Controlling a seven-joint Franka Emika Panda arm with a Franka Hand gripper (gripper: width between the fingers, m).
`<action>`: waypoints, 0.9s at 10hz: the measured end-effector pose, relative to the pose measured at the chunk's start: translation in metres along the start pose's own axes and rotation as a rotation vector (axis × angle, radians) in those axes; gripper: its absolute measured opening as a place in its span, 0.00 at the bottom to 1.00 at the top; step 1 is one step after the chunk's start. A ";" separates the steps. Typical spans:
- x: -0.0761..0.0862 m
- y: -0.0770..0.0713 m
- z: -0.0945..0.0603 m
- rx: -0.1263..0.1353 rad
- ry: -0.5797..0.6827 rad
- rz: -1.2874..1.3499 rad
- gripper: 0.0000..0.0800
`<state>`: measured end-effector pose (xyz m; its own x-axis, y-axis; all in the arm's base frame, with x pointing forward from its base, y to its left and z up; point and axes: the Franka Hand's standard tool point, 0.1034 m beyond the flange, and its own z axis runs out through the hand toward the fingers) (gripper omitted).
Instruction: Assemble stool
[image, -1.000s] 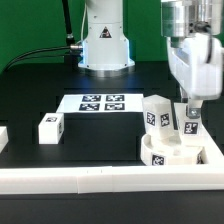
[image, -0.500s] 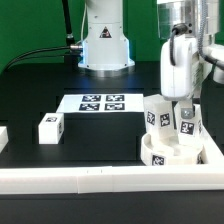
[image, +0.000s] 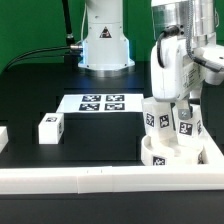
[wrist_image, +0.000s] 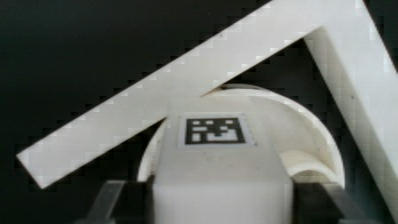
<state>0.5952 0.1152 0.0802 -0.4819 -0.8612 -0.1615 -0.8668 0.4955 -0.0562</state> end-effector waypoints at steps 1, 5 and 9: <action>0.000 0.000 -0.001 0.001 -0.002 -0.017 0.48; -0.015 -0.007 -0.036 0.032 -0.054 -0.087 0.79; -0.010 -0.007 -0.031 0.029 -0.041 -0.278 0.81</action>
Offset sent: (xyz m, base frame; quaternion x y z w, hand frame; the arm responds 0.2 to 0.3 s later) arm -0.0039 0.0027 0.0433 0.0185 -0.0332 -0.0275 0.9989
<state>0.6022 0.1171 0.1131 -0.2197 -0.9596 -0.1756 -0.9608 0.2441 -0.1318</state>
